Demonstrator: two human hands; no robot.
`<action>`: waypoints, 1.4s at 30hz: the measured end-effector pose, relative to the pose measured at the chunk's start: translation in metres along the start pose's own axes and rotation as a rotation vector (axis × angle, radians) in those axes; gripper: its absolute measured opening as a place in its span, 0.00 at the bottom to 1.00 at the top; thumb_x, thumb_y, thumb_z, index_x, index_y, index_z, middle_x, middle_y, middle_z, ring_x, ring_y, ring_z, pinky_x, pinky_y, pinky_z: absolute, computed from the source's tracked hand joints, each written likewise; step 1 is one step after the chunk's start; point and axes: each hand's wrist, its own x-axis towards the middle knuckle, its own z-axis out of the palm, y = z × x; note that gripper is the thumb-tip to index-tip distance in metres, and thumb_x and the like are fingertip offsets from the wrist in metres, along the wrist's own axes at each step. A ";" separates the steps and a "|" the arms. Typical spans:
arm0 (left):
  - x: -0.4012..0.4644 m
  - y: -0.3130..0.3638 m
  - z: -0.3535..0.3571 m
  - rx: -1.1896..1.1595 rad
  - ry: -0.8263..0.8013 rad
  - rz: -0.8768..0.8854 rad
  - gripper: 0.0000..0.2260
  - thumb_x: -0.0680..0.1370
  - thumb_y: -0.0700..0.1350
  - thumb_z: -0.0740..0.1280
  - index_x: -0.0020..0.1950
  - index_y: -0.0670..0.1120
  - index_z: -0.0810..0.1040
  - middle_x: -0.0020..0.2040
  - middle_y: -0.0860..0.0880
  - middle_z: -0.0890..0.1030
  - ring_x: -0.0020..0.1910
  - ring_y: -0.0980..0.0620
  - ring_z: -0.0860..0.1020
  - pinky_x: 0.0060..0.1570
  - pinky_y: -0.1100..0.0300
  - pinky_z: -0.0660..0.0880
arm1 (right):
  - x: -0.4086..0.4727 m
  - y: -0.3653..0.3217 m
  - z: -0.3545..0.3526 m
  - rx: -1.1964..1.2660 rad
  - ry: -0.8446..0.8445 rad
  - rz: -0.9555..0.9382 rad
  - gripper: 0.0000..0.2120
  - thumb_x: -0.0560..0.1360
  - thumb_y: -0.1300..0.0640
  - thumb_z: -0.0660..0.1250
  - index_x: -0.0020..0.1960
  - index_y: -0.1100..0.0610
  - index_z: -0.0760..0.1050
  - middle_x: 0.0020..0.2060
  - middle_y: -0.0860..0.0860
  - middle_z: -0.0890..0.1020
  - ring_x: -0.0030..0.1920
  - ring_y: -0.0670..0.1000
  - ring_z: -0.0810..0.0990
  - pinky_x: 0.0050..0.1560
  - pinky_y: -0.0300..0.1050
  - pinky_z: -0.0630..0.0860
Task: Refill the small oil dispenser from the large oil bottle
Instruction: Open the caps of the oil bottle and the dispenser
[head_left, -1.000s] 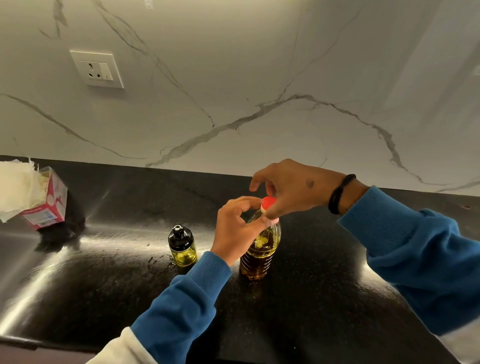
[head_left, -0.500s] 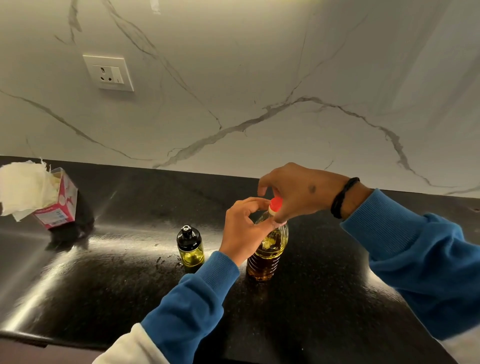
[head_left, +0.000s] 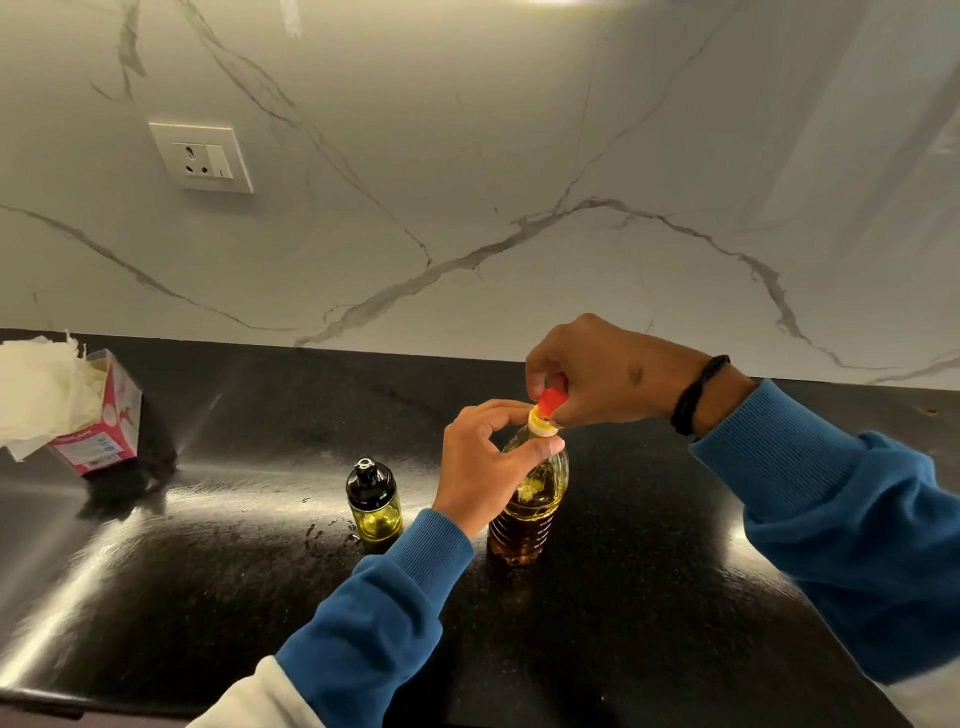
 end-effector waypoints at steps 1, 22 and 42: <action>0.000 0.000 0.000 0.001 0.002 0.002 0.10 0.69 0.52 0.80 0.49 0.56 0.87 0.50 0.62 0.85 0.55 0.58 0.79 0.58 0.62 0.72 | -0.001 0.002 0.000 0.022 0.023 -0.010 0.11 0.74 0.54 0.74 0.55 0.53 0.80 0.39 0.38 0.71 0.39 0.42 0.74 0.39 0.31 0.70; -0.076 0.040 0.034 -0.063 0.060 0.417 0.06 0.77 0.41 0.74 0.50 0.41 0.81 0.40 0.49 0.79 0.37 0.52 0.77 0.37 0.55 0.76 | -0.076 0.039 0.135 0.760 0.899 0.427 0.15 0.68 0.57 0.79 0.53 0.50 0.80 0.44 0.44 0.84 0.46 0.46 0.83 0.48 0.42 0.80; -0.088 -0.058 0.102 0.261 -0.641 -0.634 0.37 0.69 0.55 0.65 0.79 0.52 0.66 0.53 0.45 0.84 0.52 0.45 0.84 0.57 0.45 0.81 | -0.088 0.045 0.310 0.691 0.438 0.850 0.05 0.71 0.58 0.75 0.43 0.51 0.79 0.51 0.45 0.81 0.55 0.39 0.69 0.48 0.24 0.66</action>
